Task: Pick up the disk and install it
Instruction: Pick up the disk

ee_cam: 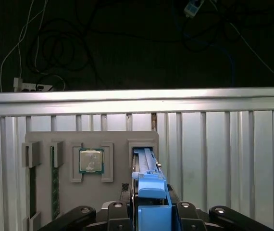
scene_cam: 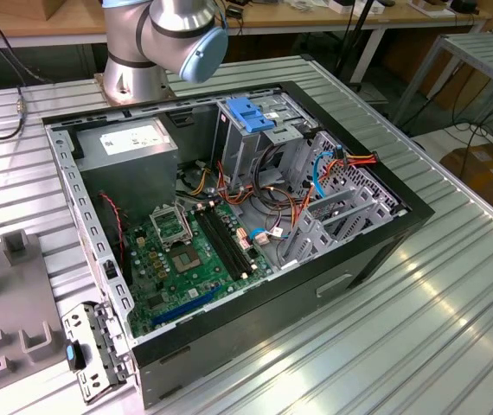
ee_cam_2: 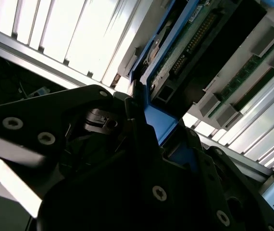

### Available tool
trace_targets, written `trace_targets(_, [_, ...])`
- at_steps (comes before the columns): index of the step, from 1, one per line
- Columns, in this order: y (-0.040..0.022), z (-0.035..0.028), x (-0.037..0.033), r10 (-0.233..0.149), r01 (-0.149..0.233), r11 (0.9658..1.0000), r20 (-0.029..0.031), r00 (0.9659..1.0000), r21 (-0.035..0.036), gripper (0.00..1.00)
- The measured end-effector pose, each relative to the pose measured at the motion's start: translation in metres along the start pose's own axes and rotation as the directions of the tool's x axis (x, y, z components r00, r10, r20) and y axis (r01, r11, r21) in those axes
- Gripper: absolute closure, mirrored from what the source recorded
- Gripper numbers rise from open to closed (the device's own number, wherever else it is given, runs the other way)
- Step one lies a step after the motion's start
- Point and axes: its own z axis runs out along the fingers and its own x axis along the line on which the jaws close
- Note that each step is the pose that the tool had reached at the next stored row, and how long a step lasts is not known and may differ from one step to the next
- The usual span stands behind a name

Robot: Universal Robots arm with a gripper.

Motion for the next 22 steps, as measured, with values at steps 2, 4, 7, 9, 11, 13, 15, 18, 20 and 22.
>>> trace_targets(2, [0.0000,-0.0050,0.0000,0.000,0.000,1.0000,0.0000,1.0000,0.0002,0.63])
trace_targets(4, [0.0000,-0.0099,-0.0001,0.000,0.000,1.0000,0.0001,1.0000,0.0002,0.63])
trace_targets(7, [0.0000,-0.0190,-0.0002,0.000,0.000,1.0000,0.0001,1.0000,0.0002,0.63])
trace_targets(9, [-0.0001,-0.0234,-0.0002,0.000,0.000,1.0000,0.0000,1.0000,0.0000,0.63])
trace_targets(11, [-0.0001,-0.0291,-0.0003,0.000,0.000,1.0000,0.0001,1.0000,0.0001,0.63])
trace_targets(13, [-0.0001,-0.0333,-0.0003,0.000,0.000,1.0000,0.0000,1.0000,0.0001,0.63])
trace_targets(15, [-0.0001,-0.0386,-0.0004,0.000,0.000,1.0000,0.0000,1.0000,0.0001,0.63])
trace_targets(18, [-0.0001,-0.0442,-0.0004,0.000,0.000,1.0000,0.0000,1.0000,0.0002,0.63])
trace_targets(20, [-0.0001,-0.0484,-0.0004,0.000,0.000,1.0000,0.0001,1.0000,0.0001,0.63])
trace_targets(22, [-0.0001,-0.0530,-0.0005,0.000,0.000,1.0000,0.0001,1.0000,0.0002,0.63])
